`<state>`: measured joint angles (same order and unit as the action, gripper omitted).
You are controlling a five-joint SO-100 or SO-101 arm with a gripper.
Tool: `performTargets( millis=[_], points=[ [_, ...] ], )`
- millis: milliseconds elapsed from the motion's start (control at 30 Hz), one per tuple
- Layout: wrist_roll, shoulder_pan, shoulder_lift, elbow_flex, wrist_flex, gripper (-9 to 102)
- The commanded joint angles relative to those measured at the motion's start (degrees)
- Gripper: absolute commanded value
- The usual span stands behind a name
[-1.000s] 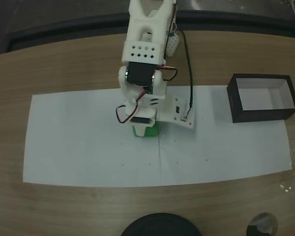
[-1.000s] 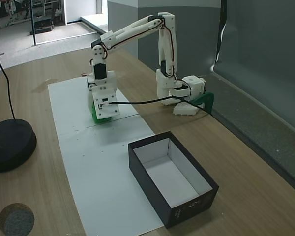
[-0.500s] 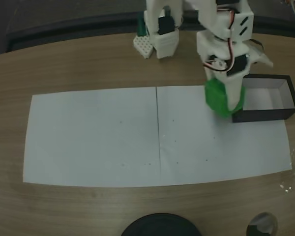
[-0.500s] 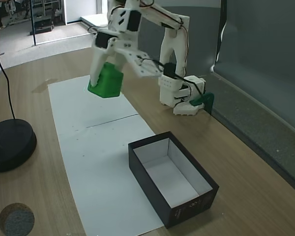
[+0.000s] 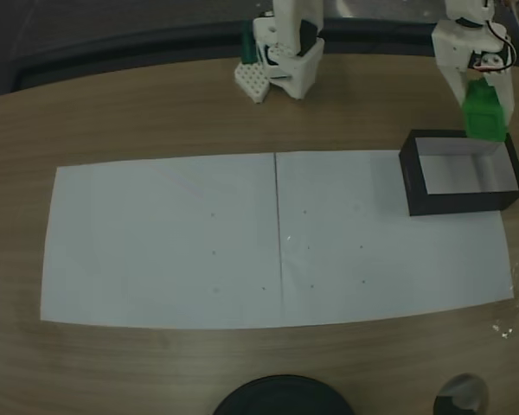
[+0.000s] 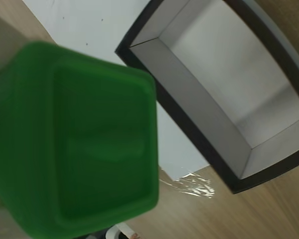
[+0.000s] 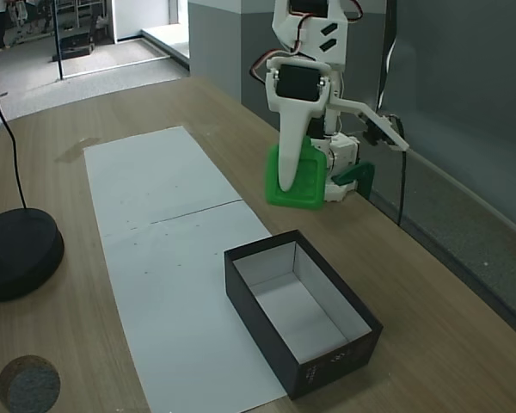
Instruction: Grab a green square and put it in the box.
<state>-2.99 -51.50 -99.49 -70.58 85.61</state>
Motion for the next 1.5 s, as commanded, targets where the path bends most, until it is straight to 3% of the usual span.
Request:
performTargets(
  millis=[0, 133, 300, 800, 967, 1100, 1200, 1300, 1367, 1467],
  points=[
    [0.44, -2.2, -1.49, -6.06, -7.65, 12],
    [0.26, -2.11, -1.41, -14.85, -16.96, 12],
    [0.09, -2.2, -1.41, -19.6, -21.97, 12],
    [2.99, -2.11, -1.32, -21.36, -22.5, 14],
    [3.96, -2.02, -1.41, -21.36, -22.15, 28],
    [3.87, -2.02, -1.49, -21.36, -22.24, 30],
    [3.87, -2.02, -2.37, -20.65, -21.53, 26],
    [3.87, 0.35, -4.39, -18.9, -19.34, 13],
    [3.87, 4.57, -6.68, -17.67, -17.14, 5],
    [3.87, 12.74, -13.01, -15.82, -12.57, 3]
  ],
)
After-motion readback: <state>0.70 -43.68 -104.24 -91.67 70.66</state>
